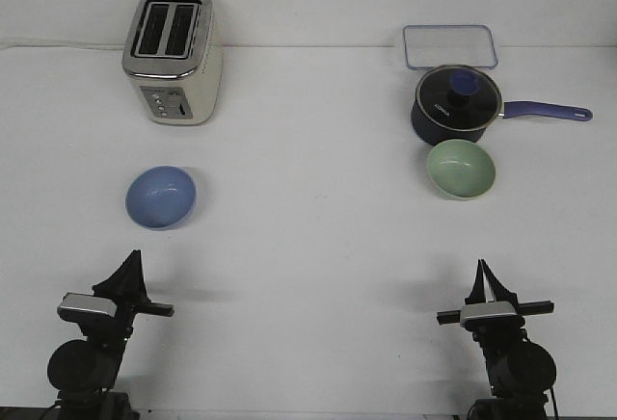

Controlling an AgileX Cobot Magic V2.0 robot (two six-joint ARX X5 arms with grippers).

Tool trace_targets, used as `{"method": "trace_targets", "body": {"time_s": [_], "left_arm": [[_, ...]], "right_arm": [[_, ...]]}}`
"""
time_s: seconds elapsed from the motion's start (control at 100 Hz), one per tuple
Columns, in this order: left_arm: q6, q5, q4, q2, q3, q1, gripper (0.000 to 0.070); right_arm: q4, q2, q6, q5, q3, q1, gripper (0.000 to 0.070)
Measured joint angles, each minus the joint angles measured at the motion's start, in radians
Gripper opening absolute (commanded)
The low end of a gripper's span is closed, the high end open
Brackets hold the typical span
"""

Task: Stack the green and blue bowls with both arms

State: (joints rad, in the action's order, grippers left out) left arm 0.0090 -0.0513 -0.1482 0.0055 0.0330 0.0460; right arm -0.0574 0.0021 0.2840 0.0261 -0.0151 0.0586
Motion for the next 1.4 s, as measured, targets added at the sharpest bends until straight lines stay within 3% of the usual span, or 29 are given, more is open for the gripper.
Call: {"method": "trace_targets", "body": {"time_s": [0.94, 1.07, 1.29, 1.4], "left_arm": [[0.0, 0.0, 0.0, 0.0, 0.0, 0.0, 0.0014], [0.0, 0.0, 0.0, 0.0, 0.0, 0.0, 0.0014], [0.0, 0.0, 0.0, 0.0, 0.0, 0.0, 0.0014], [0.0, 0.0, 0.0, 0.0, 0.0, 0.0, 0.0014]], "right_arm": [[0.0, 0.0, -0.013, -0.001, 0.0, 0.0, 0.0009], [0.0, 0.0, -0.095, -0.002, 0.0, 0.0, 0.0009], [0.0, 0.0, -0.37, 0.001, 0.0, 0.0, 0.0006], [-0.018, 0.0, -0.466, 0.0, -0.008, 0.0, 0.0005]]}}
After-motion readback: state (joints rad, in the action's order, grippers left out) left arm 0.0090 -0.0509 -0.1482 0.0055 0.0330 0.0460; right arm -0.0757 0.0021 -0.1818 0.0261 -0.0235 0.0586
